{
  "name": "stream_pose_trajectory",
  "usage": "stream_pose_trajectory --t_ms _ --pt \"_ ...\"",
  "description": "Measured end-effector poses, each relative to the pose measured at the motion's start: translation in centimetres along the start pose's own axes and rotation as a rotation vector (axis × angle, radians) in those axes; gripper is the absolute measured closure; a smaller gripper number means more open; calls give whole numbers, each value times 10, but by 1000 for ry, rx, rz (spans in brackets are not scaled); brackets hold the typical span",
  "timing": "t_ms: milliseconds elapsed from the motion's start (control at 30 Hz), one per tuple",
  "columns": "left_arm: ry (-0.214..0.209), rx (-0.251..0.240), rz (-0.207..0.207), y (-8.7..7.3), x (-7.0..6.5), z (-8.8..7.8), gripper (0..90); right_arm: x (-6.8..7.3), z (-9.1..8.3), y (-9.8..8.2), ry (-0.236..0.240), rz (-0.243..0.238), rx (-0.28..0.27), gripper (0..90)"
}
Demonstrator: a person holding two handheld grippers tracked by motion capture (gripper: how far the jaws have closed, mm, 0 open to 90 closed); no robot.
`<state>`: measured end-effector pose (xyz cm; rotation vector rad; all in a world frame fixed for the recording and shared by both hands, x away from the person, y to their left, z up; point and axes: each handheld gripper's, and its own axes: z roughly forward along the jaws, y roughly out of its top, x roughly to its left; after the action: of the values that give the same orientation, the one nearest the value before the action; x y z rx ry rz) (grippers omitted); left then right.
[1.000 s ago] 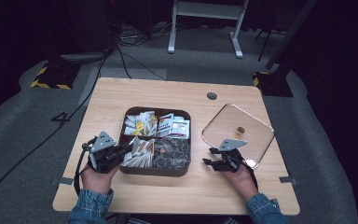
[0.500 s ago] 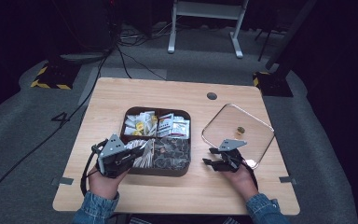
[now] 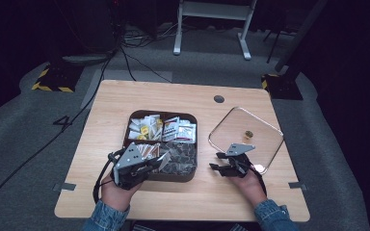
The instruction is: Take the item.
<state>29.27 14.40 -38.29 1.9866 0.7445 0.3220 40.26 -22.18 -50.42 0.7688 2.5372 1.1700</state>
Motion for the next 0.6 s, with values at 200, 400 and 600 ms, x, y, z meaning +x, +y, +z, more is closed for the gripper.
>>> stream_pose_trajectory --t_ms 200,400,600 --pt "-69 22 32 1 -15 14 860 0 0 0 0 0 0 429" --pt "-131 63 61 -3 -25 34 860 0 0 0 0 0 0 428" --pt "-196 96 82 -7 -38 52 860 0 0 0 -1 2 -1 428"
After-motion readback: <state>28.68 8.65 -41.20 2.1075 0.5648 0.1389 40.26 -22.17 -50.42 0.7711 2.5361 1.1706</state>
